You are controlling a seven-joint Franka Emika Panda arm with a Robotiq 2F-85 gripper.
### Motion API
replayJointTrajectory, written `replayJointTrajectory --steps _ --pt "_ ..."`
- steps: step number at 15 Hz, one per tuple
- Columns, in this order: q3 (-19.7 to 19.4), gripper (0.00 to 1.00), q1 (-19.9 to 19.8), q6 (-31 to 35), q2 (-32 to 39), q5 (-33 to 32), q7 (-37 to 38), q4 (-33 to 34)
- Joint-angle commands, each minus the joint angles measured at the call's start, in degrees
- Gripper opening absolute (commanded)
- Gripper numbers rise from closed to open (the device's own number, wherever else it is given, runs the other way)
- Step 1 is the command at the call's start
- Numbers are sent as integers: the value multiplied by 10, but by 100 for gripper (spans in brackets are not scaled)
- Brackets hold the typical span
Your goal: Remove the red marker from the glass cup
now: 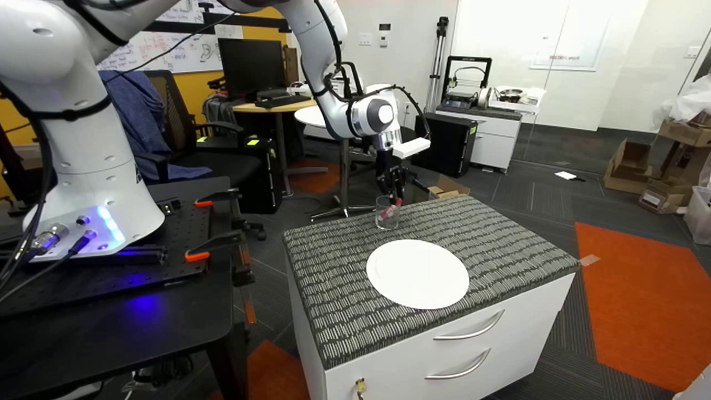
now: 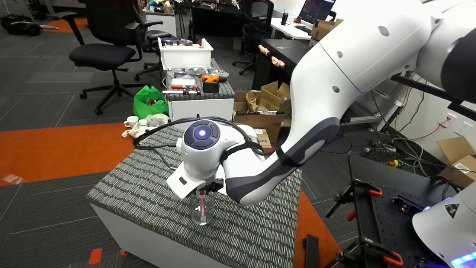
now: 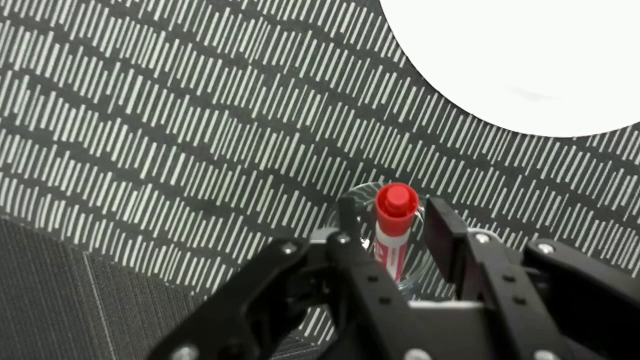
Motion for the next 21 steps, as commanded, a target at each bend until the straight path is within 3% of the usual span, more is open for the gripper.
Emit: replayJointTrajectory --steps 1,8,12,13,21 --pt "-10 28 12 -13 7 -12 22 17" --pt "-14 27 13 -16 7 -14 22 16" --pt "-18 6 15 -14 2 -17 25 10" --pt "-19 5 16 -13 -2 -17 26 8" --pt "-35 5 33 -4 -49 -48 67 -27"
